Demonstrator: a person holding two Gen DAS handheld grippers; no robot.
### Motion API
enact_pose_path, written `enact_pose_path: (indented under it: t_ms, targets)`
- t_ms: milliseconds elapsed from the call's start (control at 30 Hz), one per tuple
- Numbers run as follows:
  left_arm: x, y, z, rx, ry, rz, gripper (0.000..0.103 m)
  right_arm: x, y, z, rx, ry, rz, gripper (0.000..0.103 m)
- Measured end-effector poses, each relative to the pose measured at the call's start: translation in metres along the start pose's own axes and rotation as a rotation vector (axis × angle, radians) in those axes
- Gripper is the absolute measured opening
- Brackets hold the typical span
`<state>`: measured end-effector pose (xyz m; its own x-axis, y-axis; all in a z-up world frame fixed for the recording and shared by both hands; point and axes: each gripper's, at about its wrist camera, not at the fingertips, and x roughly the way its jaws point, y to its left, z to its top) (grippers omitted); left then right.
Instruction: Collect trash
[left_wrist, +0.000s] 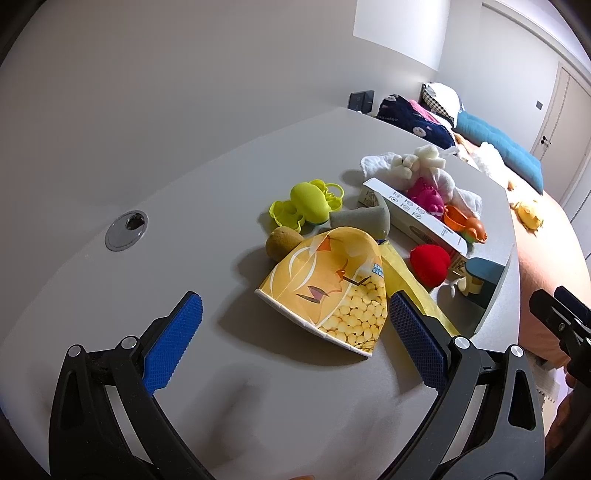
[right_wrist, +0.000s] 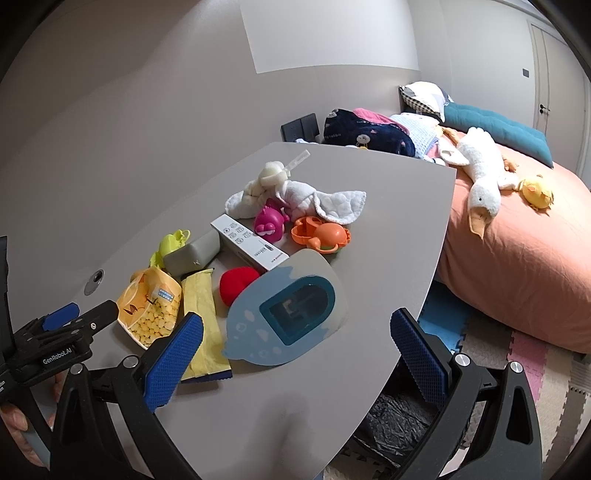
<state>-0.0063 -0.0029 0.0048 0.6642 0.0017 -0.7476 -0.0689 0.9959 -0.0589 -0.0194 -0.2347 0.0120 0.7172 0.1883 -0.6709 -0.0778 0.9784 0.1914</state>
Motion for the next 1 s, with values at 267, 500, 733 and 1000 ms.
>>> enact_pose_path:
  t_ms: [267,500,733,1000]
  targets:
    - [0.017,0.008,0.003,-0.027,0.029,-0.029,0.098,0.014,-0.001,0.001,0.012,0.02,-0.005,0.101]
    - [0.039,0.012,0.008,-0.036,0.058,-0.048,0.098,0.034,0.011,0.009,-0.006,0.041,-0.011,0.101]
    - [0.06,0.021,0.009,-0.061,0.097,-0.075,0.098,0.065,0.02,0.011,0.007,0.085,-0.035,0.101]
    - [0.065,0.024,0.01,-0.105,0.11,-0.149,0.09,0.081,0.006,0.008,0.066,0.105,-0.03,0.094]
